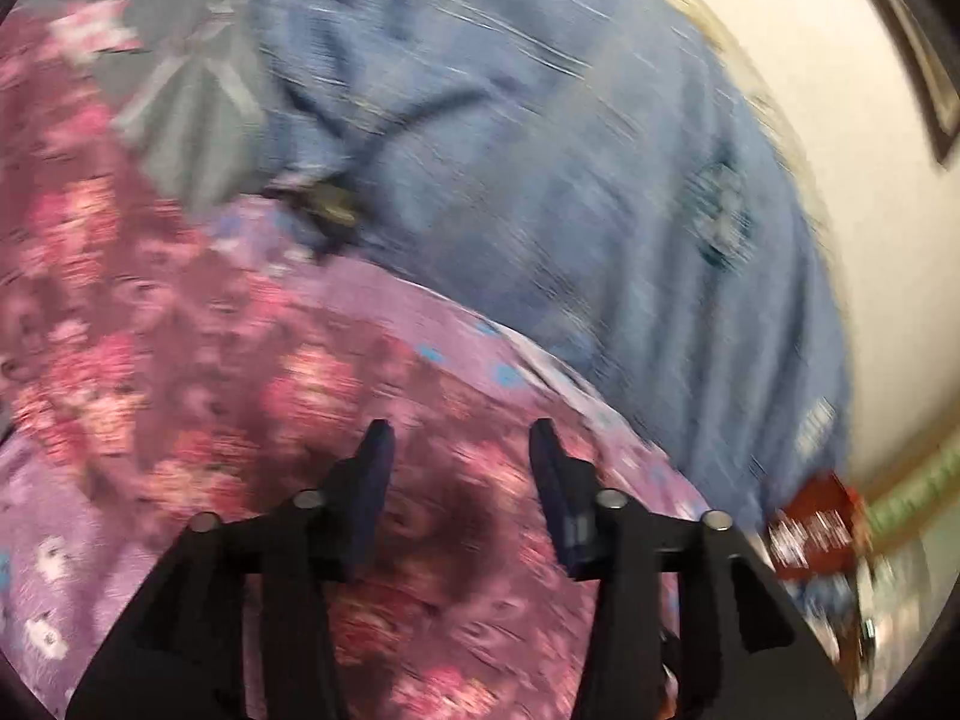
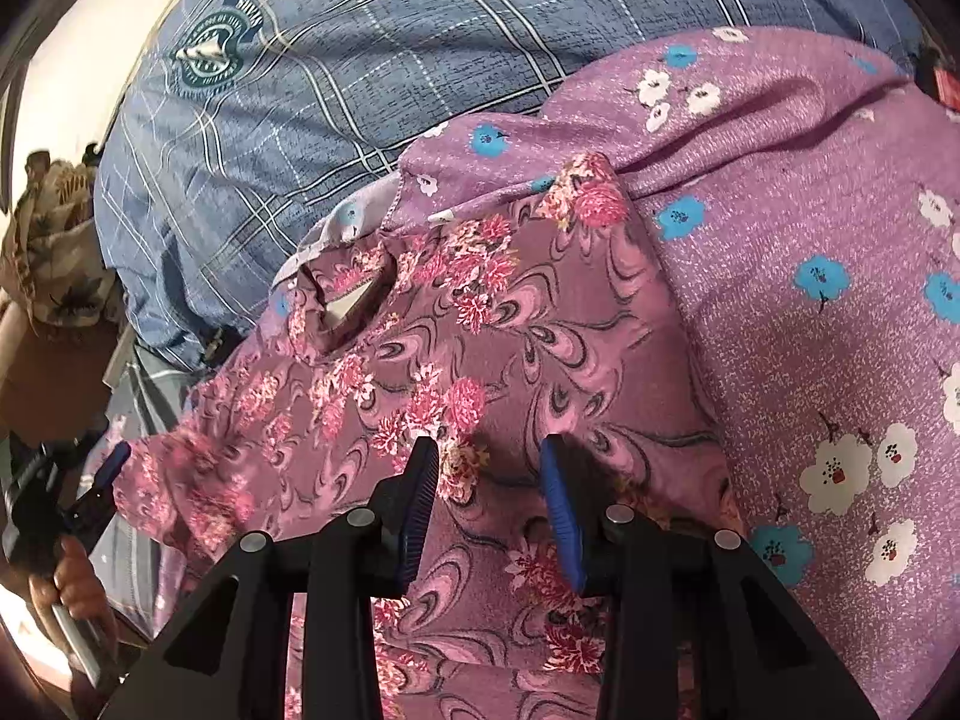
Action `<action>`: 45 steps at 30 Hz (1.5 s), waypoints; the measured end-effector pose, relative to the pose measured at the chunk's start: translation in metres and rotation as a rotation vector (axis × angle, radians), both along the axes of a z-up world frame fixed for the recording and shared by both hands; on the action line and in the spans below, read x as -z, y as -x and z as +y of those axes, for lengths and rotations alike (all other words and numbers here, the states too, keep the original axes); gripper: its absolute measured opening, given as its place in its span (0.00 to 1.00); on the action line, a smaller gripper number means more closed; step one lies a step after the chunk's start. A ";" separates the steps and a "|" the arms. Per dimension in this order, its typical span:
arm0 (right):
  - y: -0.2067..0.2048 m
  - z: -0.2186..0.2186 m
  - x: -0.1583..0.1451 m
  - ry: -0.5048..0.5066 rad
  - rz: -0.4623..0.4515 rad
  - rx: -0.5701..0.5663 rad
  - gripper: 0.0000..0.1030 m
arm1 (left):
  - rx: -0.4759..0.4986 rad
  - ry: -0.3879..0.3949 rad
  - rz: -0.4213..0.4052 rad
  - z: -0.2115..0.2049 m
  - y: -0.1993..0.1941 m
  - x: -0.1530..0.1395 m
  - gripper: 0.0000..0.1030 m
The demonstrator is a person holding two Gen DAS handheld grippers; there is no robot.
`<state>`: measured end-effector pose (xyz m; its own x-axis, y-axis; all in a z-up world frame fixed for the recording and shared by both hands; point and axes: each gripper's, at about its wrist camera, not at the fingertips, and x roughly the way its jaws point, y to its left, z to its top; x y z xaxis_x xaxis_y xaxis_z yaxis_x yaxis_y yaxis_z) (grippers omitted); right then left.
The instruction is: Fold small clothes
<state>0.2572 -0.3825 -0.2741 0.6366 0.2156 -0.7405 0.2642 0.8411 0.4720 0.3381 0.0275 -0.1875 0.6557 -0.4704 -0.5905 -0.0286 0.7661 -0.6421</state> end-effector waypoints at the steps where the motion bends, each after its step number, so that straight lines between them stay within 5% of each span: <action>1: 0.000 0.003 0.000 0.019 0.002 -0.002 0.37 | -0.006 -0.019 0.030 0.000 -0.002 0.006 0.46; 4: -0.001 0.012 -0.002 0.092 0.009 -0.011 0.37 | 0.046 -0.089 0.142 -0.017 -0.012 0.030 0.62; 8: -0.002 0.020 -0.002 0.162 0.011 -0.022 0.38 | 0.141 -0.112 0.245 -0.041 -0.015 0.060 0.62; 9: -0.002 0.021 -0.002 0.174 0.012 -0.023 0.38 | 0.175 -0.133 0.252 -0.049 -0.015 0.062 0.51; 11: -0.002 0.022 -0.002 0.182 0.014 -0.022 0.38 | 0.217 -0.180 0.208 -0.059 -0.011 0.058 0.16; 14: -0.002 0.022 -0.003 0.185 0.016 -0.017 0.38 | 0.260 -0.188 0.125 -0.066 -0.004 0.047 0.06; 21: -0.002 0.023 -0.003 0.190 0.017 -0.010 0.38 | 0.331 -0.056 -0.045 -0.054 0.012 0.000 0.06; 25: -0.003 0.023 -0.003 0.185 0.018 -0.002 0.38 | 0.368 0.057 -0.070 -0.040 0.015 -0.012 0.06; 34: -0.003 0.025 -0.006 0.190 0.016 0.031 0.38 | 0.138 -0.005 0.015 0.026 0.006 0.012 0.07; 38: 0.006 0.031 -0.019 0.120 -0.103 0.030 0.39 | -0.006 -0.064 0.046 0.051 0.008 0.019 0.07; 40: 0.009 0.042 -0.028 0.127 -0.164 -0.003 0.39 | -0.118 -0.102 0.040 0.069 0.015 0.018 0.16; 42: 0.007 0.061 -0.031 0.124 -0.190 -0.087 0.39 | -0.281 -0.155 0.042 0.089 0.027 0.015 0.48; 44: -0.002 0.077 -0.024 0.126 -0.148 -0.159 0.39 | -0.404 -0.186 0.021 0.107 0.042 0.013 0.61; 45: -0.012 0.091 -0.011 0.149 -0.059 -0.222 0.39 | -0.466 -0.198 0.023 0.118 0.051 0.013 0.64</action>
